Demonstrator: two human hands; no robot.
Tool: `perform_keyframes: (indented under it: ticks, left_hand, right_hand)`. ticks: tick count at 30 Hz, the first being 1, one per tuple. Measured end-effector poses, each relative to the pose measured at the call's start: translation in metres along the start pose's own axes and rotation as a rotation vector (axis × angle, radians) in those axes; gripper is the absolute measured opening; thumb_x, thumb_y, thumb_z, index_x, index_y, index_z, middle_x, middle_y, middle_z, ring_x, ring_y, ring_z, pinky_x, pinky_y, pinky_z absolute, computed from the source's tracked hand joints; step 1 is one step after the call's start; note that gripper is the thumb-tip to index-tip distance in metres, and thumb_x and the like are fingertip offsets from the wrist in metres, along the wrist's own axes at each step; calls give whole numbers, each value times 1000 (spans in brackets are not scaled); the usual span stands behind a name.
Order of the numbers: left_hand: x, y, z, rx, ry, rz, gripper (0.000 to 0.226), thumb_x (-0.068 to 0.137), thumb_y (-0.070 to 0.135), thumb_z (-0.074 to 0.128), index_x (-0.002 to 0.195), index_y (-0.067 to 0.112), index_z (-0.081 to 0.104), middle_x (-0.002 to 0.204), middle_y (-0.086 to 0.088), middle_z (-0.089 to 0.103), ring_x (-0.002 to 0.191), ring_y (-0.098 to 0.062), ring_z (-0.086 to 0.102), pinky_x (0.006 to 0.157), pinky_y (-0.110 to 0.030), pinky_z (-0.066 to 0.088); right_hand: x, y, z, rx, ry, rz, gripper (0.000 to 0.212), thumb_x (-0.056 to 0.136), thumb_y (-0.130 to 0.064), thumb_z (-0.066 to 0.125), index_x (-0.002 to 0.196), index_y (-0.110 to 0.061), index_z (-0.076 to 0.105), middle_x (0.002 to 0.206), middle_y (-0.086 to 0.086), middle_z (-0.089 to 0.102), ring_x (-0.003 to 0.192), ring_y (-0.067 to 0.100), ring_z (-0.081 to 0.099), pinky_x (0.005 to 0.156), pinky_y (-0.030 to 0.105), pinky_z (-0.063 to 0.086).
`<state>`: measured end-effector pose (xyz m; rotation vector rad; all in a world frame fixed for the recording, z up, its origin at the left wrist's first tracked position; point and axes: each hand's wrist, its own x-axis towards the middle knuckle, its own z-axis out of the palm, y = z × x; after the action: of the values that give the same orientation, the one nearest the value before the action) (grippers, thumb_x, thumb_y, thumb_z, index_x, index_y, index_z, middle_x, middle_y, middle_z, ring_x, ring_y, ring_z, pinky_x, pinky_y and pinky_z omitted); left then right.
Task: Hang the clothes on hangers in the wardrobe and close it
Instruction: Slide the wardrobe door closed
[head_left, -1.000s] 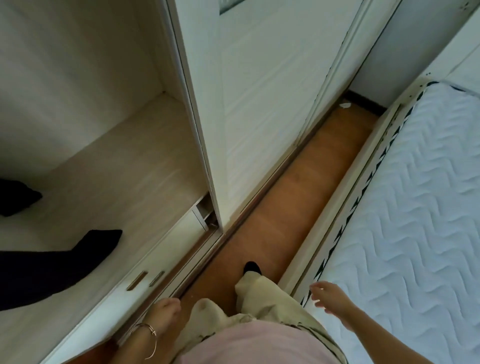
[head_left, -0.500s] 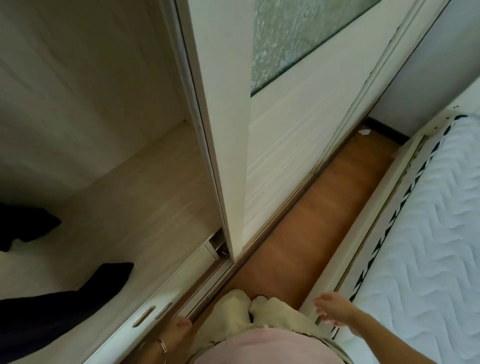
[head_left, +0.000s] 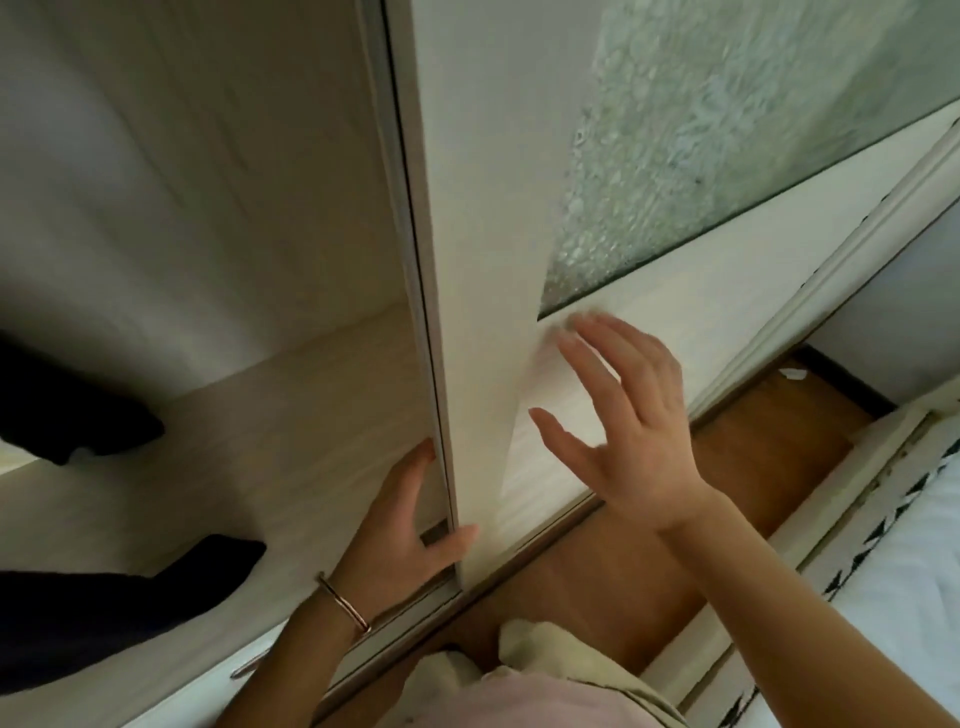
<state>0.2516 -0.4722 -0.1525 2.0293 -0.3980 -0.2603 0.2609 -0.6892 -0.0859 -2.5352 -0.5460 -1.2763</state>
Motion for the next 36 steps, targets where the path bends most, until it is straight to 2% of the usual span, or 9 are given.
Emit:
perform_keyframes:
  ticks: [4,6,8,12,18,24,28,32,36]
  left_hand:
    - [8,25,17,-45,348,-19,42,61,52,62,100,43,49,100,33,58,92,30,50,78,9,36]
    - [8,28,21,-11,428,-31,49,62,54,59,104,30,58,98,31,55,86,35,48,75,10,35]
    - [6,30,23,-13,460,-67,61,60,55,58,110,20,60,98,29,56,84,36,48,74,10,36]
    - [-1,28,20,-28,469,-110,69,58,55,60,113,13,61,105,17,64,93,22,55,78,4,42]
    - [-37,23,-7,-74,490,-222,47,57,52,64,100,37,56,83,49,60,89,27,55,78,5,41]
    - [-89,-7,-45,-133,584,-266,41,76,5,71,98,34,54,80,46,63,84,23,59,73,3,43]
    - [-134,-27,-78,-145,650,-300,37,67,35,72,101,38,56,91,40,66,91,15,62,80,-2,47]
    - [-178,-48,-115,-145,692,-310,39,80,8,68,102,36,54,88,44,64,88,18,61,78,0,45]
    - [-225,-51,-144,-34,788,-332,37,78,29,68,109,35,49,89,45,61,90,18,59,79,0,45]
  right_hand:
    - [24,8,5,19,10,-149,65,84,-33,62,137,-19,28,146,-3,24,145,10,11,116,40,18]
    - [26,8,6,130,-2,-177,58,84,-27,62,135,-18,35,150,-5,24,146,13,8,115,46,20]
    - [26,2,7,278,1,-180,49,84,-21,61,129,-14,43,143,-3,36,145,17,8,110,52,29]
    - [27,-6,10,388,30,-196,43,86,-19,61,124,-9,46,132,3,44,145,17,8,113,42,25]
    - [31,-44,20,450,65,-239,42,85,-23,62,124,-13,48,132,-2,45,144,15,7,105,42,33]
    - [38,-116,31,467,92,-299,37,88,-24,56,123,-15,50,132,-7,45,132,23,21,96,45,42]
    - [42,-175,39,422,131,-339,36,86,-24,59,120,-19,53,132,-10,45,131,20,23,98,35,33]
    - [49,-238,45,356,146,-389,35,85,-27,60,119,-21,55,132,-13,44,126,19,32,99,31,25]
    - [52,-298,47,316,135,-446,32,88,-30,54,119,-21,55,134,-12,42,124,20,37,100,31,23]
